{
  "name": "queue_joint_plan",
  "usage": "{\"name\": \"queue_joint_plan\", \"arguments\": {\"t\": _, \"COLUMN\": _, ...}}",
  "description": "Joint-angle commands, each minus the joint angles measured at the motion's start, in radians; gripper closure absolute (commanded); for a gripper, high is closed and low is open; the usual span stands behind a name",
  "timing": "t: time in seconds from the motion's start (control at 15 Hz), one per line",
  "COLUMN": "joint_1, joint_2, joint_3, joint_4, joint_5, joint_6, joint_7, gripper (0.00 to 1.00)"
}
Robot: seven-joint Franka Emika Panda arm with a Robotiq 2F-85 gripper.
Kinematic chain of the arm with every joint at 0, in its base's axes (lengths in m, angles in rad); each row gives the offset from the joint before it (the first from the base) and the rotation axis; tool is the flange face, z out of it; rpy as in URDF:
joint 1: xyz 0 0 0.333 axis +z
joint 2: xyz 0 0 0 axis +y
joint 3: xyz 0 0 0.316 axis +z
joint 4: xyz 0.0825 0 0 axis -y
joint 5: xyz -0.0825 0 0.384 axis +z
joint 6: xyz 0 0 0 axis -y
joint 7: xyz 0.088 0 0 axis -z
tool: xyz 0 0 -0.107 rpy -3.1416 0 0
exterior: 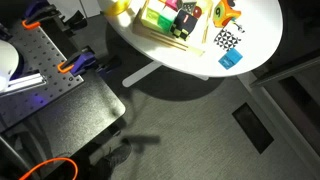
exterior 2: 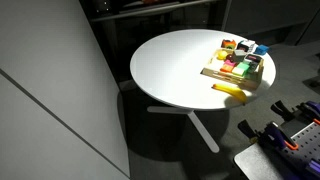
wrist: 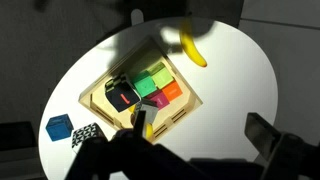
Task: Put the banana on the tray
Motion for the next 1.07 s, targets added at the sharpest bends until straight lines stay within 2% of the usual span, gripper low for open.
{"name": "queue_joint_plan", "arguments": {"t": 0.0, "joint_1": -0.037, "joint_2": 0.009, "joint_3": 0.03, "joint_4": 0.004, "joint_5": 0.018, "joint_6": -0.005, "joint_7": -0.016, "gripper": 0.0}}
{"name": "queue_joint_plan", "arguments": {"t": 0.33, "joint_1": -0.035, "joint_2": 0.014, "joint_3": 0.03, "joint_4": 0.005, "joint_5": 0.019, "joint_6": -0.006, "joint_7": -0.015, "gripper": 0.0}}
{"name": "queue_joint_plan", "arguments": {"t": 0.47, "joint_1": -0.033, "joint_2": 0.032, "joint_3": 0.046, "joint_4": 0.004, "joint_5": 0.015, "joint_6": 0.001, "joint_7": -0.011, "gripper": 0.05}}
{"name": "queue_joint_plan", "arguments": {"t": 0.67, "joint_1": -0.023, "joint_2": 0.068, "joint_3": 0.076, "joint_4": 0.001, "joint_5": 0.015, "joint_6": 0.022, "joint_7": -0.01, "gripper": 0.0}}
{"name": "queue_joint_plan", "arguments": {"t": 1.0, "joint_1": -0.008, "joint_2": 0.135, "joint_3": 0.136, "joint_4": 0.005, "joint_5": 0.012, "joint_6": 0.056, "joint_7": -0.003, "gripper": 0.0}}
